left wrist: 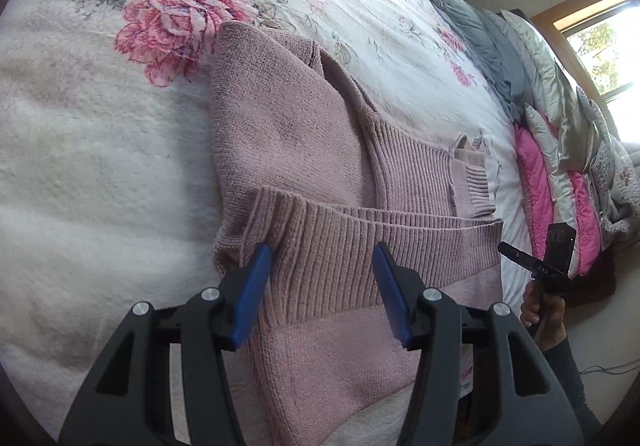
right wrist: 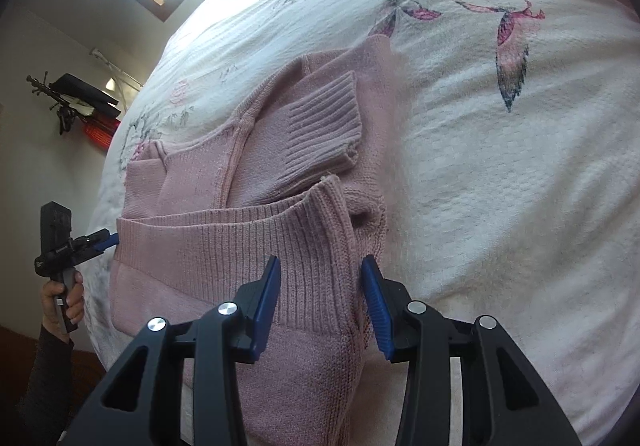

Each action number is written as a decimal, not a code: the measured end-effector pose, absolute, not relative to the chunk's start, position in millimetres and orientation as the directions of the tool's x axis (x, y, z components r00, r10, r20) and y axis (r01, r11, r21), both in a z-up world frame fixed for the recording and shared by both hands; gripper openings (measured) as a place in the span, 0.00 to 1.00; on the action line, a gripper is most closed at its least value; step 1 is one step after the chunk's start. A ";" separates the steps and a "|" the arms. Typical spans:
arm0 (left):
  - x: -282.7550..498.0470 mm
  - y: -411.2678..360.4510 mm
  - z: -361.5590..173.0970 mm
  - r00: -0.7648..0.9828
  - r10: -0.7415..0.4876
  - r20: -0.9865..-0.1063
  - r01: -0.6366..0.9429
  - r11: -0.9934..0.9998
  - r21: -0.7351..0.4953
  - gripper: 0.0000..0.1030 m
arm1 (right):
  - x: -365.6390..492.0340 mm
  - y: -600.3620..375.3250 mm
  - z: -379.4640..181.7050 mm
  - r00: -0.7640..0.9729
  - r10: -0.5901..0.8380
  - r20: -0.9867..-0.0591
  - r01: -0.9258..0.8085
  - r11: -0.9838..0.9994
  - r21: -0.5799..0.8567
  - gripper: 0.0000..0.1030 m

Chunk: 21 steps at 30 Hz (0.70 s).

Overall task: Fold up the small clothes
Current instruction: 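Open both tools and lift them off the folded side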

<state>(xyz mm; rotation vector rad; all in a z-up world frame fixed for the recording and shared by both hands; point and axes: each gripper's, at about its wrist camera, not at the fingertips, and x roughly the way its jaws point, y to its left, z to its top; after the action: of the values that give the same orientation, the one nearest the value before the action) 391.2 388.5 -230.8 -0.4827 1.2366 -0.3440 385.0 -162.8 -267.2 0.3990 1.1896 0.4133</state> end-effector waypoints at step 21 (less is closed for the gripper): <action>369.3 382.5 -229.2 0.311 -0.453 -0.836 0.013 0.881 -0.473 0.48 | 383.8 -154.8 -265.0 0.310 0.507 -0.804 -0.143 0.861 0.488 0.42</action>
<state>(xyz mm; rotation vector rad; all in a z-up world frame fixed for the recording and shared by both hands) 369.3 382.5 -229.2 -0.4180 1.2250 -0.3197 383.8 -154.8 -265.0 0.3559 1.1842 0.4408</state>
